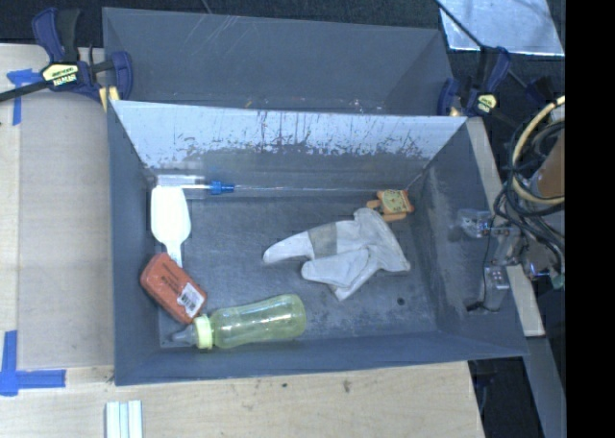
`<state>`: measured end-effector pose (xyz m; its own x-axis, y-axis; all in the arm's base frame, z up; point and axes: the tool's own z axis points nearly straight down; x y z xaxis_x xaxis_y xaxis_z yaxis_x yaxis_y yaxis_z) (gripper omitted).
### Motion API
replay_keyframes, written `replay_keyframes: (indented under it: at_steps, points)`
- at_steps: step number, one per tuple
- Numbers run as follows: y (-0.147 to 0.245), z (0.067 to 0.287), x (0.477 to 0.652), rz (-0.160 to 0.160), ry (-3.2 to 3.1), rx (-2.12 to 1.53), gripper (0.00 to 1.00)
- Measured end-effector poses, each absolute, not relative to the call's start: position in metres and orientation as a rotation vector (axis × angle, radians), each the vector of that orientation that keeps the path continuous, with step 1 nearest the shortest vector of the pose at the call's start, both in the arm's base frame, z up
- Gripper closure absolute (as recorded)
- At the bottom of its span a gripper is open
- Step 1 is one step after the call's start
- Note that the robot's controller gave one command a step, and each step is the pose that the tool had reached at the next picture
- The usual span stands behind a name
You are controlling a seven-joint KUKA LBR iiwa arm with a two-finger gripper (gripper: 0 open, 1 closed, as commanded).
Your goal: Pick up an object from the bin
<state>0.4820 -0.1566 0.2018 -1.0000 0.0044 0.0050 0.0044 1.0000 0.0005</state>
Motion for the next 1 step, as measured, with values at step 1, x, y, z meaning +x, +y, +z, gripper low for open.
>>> replay_keyframes:
  at_steps: [1]
  points:
    - [-0.1557,0.2064,0.4838,0.002,-3.145,0.000,0.00]
